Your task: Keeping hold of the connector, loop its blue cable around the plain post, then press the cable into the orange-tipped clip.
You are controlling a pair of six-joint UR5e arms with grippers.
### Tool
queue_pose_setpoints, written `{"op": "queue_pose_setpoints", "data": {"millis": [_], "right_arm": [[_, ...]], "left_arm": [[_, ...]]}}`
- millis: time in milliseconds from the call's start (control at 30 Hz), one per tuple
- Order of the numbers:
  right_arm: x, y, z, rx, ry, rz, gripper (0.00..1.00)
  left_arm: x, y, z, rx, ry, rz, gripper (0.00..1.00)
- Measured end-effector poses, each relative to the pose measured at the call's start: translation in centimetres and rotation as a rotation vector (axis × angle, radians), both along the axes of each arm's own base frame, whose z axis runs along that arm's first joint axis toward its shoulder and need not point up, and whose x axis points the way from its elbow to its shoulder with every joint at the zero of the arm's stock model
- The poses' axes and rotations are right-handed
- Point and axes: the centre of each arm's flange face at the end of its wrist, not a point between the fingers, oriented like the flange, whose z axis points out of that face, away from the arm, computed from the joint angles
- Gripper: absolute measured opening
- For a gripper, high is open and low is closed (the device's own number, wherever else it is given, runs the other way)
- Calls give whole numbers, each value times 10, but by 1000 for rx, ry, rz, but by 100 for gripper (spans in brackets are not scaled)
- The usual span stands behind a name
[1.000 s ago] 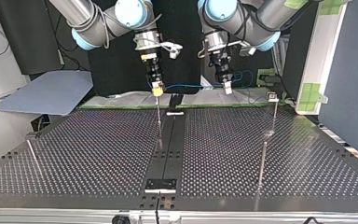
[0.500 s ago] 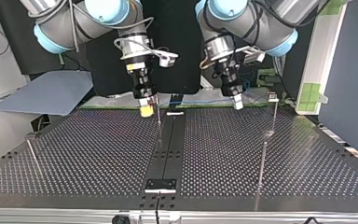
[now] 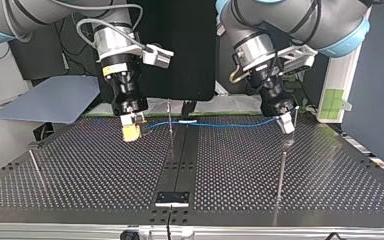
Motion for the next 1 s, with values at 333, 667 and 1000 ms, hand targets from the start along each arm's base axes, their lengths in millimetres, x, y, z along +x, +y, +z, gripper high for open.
{"op": "queue_pose_setpoints", "data": {"millis": [333, 667, 1000], "right_arm": [[6, -14, -26, 79, 91, 39, 8], [-1, -25, -32, 114, 122, 46, 8], [0, -42, -35, 110, 122, 45, 8]], "left_arm": [[-18, 27, 78, -10, -80, 29, 8], [-5, 54, 124, -32, -142, 17, 8], [44, 72, 129, -37, -118, -7, 8]]}}
